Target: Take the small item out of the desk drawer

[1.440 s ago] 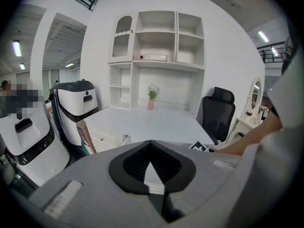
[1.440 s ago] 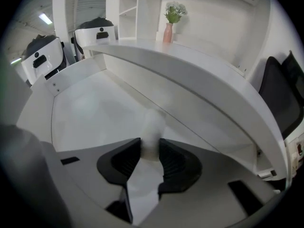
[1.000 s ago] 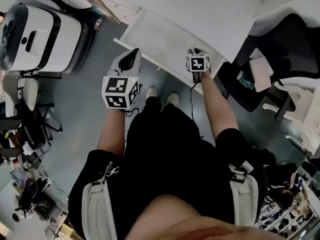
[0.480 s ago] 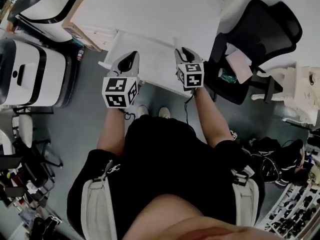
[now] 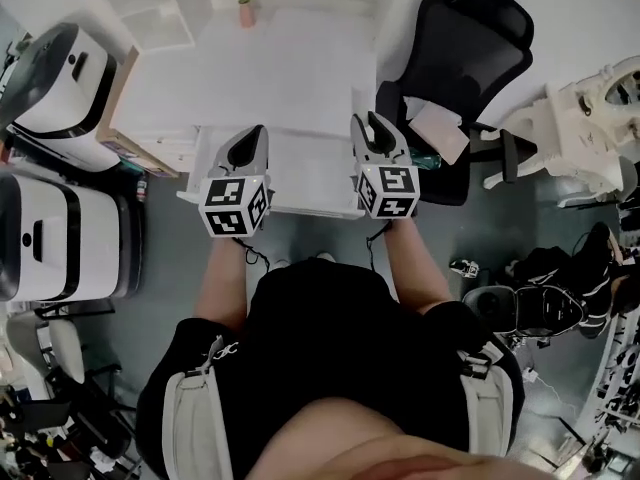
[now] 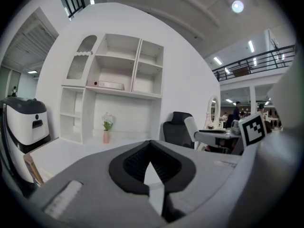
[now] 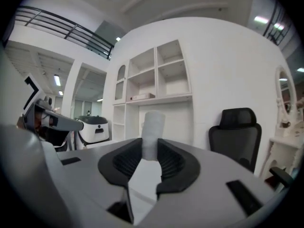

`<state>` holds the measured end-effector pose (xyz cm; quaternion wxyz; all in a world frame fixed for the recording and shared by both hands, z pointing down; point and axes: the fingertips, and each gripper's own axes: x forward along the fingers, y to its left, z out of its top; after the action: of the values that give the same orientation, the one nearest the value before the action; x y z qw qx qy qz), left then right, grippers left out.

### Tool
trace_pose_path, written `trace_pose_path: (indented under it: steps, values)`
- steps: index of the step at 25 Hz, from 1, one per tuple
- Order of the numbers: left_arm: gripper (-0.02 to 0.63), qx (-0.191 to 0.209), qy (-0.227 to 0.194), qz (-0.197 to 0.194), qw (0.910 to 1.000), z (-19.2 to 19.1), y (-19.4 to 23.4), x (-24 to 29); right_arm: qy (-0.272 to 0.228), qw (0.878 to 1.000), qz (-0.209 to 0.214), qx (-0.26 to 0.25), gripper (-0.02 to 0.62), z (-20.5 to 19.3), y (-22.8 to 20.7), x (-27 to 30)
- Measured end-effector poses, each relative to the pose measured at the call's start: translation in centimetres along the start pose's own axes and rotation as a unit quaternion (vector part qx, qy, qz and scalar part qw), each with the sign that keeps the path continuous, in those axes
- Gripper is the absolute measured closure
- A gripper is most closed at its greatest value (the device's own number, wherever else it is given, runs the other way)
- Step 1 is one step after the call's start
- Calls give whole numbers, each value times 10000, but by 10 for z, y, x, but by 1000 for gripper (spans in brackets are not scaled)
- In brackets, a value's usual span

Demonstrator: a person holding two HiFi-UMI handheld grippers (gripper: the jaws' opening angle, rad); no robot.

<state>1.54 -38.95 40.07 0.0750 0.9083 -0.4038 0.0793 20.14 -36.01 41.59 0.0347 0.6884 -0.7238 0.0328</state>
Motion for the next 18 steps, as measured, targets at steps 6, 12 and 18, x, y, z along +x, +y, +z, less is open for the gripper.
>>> trace_pose_path:
  steps: [6,12,18]
  values:
    - [594,176,-38,-596,9981,11,-40,24,-426,9946,-922,219,494,16,-46,-46]
    - [594,297,-83,-920,9953,18,-68,33,-469,9922,-1128,236,494,18,-64,-66]
    - [594,361,-105,-1023,9940,18,-83,32,-463,9926,-1097,228,492,14,-65,-77]
